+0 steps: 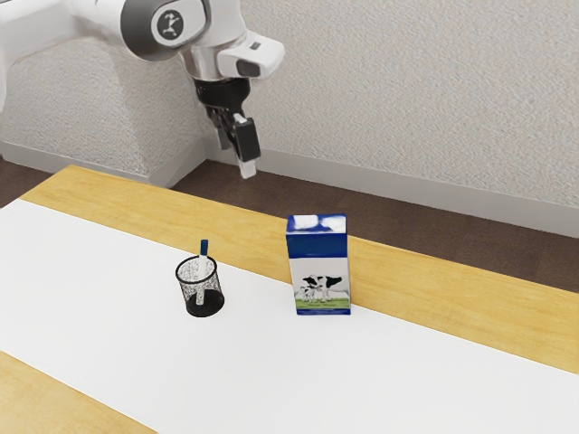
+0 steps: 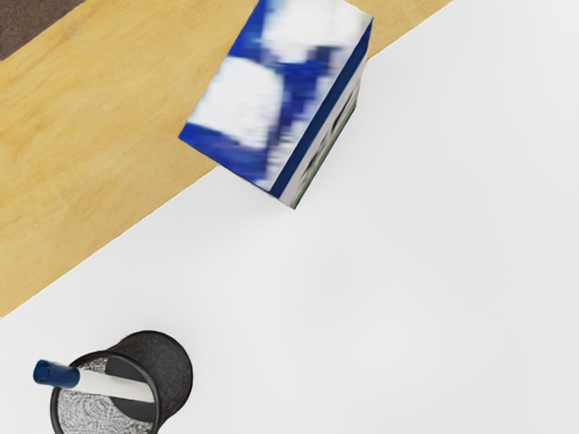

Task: Take the marker out of the pen holder and place it to the left of the pen holder.

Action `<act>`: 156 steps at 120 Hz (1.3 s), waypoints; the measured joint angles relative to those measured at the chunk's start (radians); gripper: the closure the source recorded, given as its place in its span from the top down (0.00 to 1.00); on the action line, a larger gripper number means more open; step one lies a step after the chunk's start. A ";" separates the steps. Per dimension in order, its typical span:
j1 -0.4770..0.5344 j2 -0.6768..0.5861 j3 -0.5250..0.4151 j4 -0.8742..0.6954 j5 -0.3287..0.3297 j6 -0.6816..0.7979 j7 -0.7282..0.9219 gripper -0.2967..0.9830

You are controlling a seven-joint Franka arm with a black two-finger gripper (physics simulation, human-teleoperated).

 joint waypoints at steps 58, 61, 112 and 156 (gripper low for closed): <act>0.115 0.367 0.184 0.042 -0.013 -0.054 0.076 0.77; 0.113 0.382 0.190 0.049 -0.016 -0.055 0.079 0.77; 0.104 0.608 0.237 0.226 -0.045 -0.057 0.102 0.77; 0.104 0.661 0.271 0.283 -0.047 -0.039 0.110 0.77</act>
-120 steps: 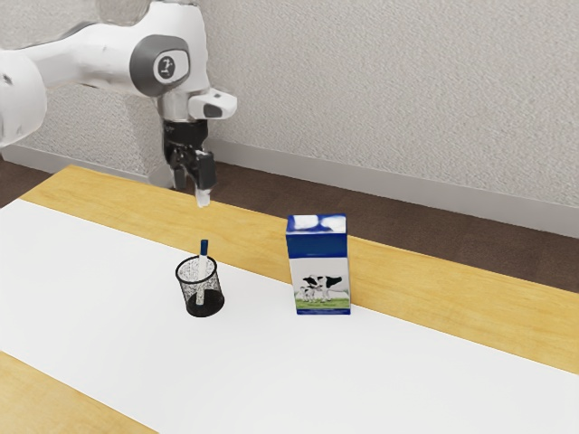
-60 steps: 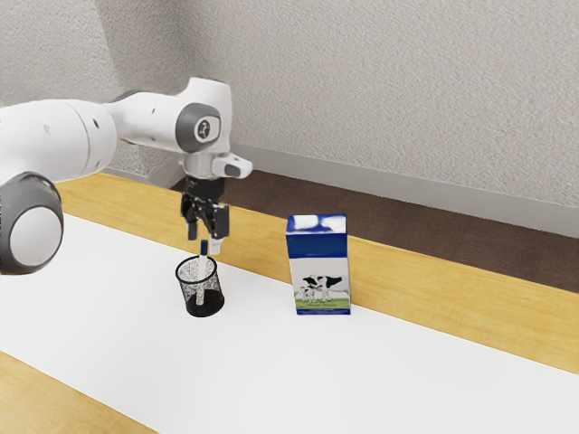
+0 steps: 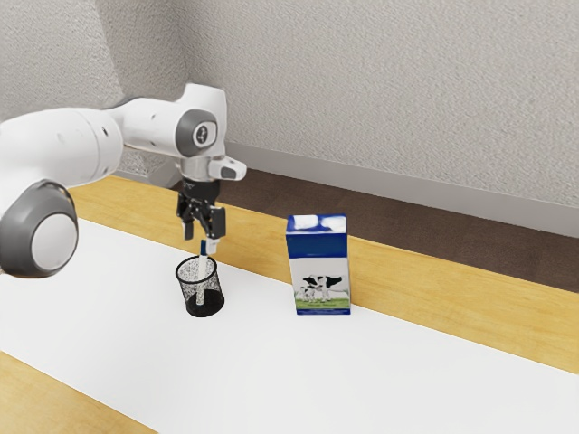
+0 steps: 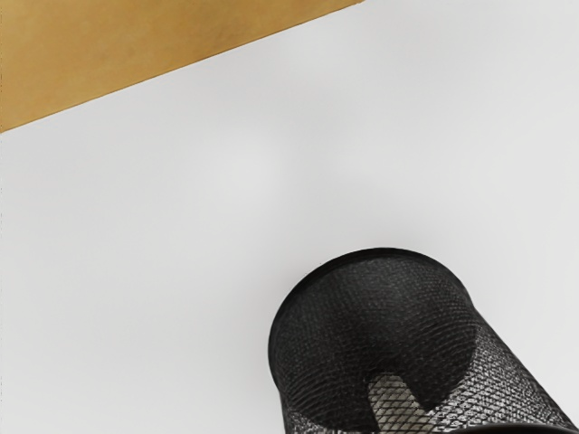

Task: Take the marker out of the pen holder and place it to the left of the pen holder.

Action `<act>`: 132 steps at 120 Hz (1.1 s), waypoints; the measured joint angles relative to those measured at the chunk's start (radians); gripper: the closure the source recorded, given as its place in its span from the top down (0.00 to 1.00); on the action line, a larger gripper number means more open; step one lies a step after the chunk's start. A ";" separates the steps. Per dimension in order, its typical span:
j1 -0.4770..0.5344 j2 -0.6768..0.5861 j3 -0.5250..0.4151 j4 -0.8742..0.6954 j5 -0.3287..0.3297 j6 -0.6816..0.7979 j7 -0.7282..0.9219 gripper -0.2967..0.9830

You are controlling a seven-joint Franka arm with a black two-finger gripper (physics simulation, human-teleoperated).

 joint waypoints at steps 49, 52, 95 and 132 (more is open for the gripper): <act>-0.001 0.013 0.009 0.005 -0.001 0.039 -0.009 0.57; 0.000 0.012 0.009 0.005 -0.002 0.037 -0.011 0.54; 0.010 0.003 0.008 0.001 -0.067 -0.014 -0.023 0.36; 0.012 -0.018 0.011 0.003 -0.088 -0.092 -0.031 0.24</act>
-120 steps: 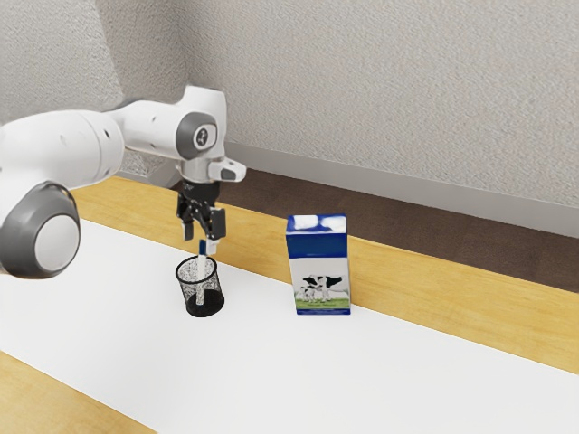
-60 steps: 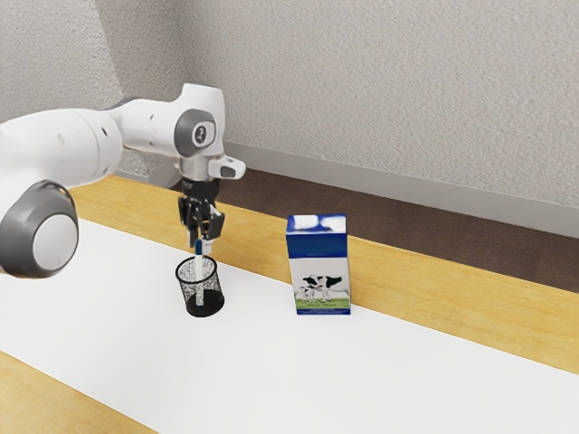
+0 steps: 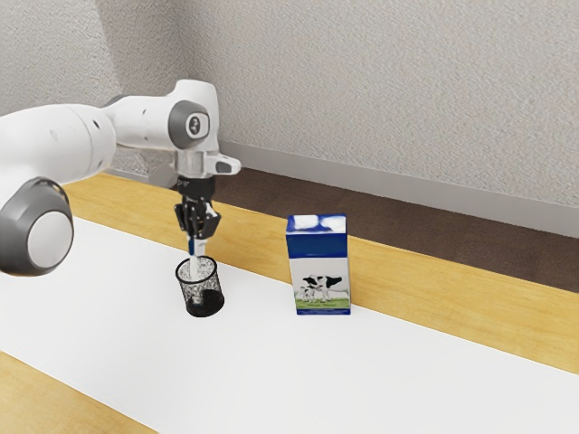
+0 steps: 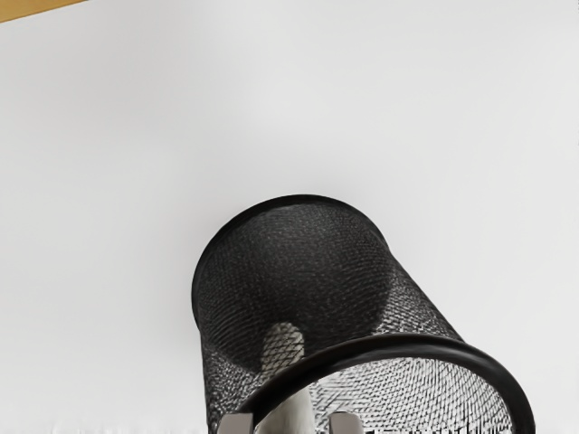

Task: Take the marker out of the pen holder and place it to the left of the pen holder.

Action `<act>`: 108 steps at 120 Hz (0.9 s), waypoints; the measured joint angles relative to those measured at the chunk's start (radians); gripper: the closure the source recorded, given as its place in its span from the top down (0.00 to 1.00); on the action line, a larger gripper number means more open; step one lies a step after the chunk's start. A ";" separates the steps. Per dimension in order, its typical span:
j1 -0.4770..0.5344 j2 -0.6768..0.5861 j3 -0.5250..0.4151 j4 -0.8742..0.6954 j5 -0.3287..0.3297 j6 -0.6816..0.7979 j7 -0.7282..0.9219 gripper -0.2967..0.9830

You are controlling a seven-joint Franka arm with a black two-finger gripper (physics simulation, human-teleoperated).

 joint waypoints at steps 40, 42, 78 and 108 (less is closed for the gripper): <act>-0.031 -0.101 -0.003 0.002 0.043 -0.099 -0.019 0.20; -0.035 -0.107 -0.003 0.002 0.050 -0.107 -0.021 0.20; -0.054 -0.106 0.011 0.148 0.199 -0.327 -0.058 0.19; -0.025 -0.012 0.050 0.139 0.250 -0.452 -0.080 0.18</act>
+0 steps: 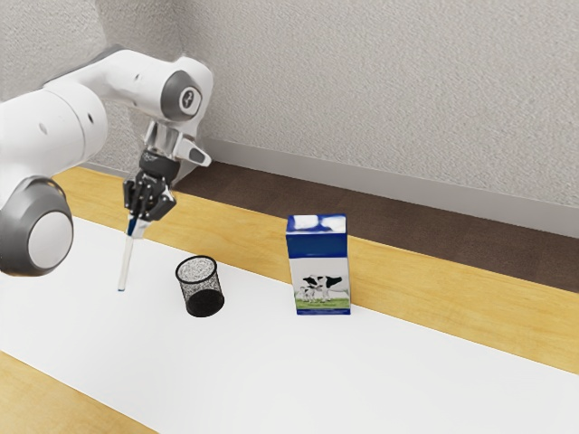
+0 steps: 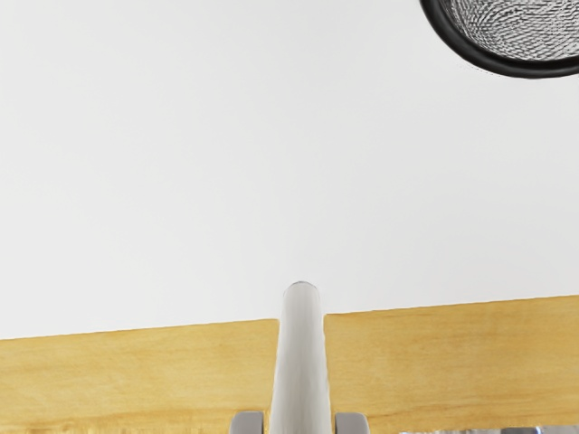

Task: Take the marker out of the pen holder and place it to the left of the pen holder.

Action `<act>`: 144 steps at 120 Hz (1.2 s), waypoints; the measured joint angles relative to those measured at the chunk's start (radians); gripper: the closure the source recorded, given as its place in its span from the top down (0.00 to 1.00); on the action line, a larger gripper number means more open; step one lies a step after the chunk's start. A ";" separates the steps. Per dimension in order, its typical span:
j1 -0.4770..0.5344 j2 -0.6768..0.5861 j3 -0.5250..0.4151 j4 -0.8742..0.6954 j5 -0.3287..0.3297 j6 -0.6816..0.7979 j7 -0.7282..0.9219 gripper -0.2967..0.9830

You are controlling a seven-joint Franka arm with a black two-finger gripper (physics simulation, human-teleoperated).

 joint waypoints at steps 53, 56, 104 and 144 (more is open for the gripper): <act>0.105 0.111 -0.005 -0.042 -0.032 -0.062 -0.023 0.35; 0.105 0.113 -0.005 -0.042 -0.034 -0.064 -0.025 0.39; 0.124 -0.345 -0.245 -0.367 -0.041 0.171 -0.035 0.71; 0.029 -0.414 -0.313 -0.255 -0.035 0.369 0.107 0.76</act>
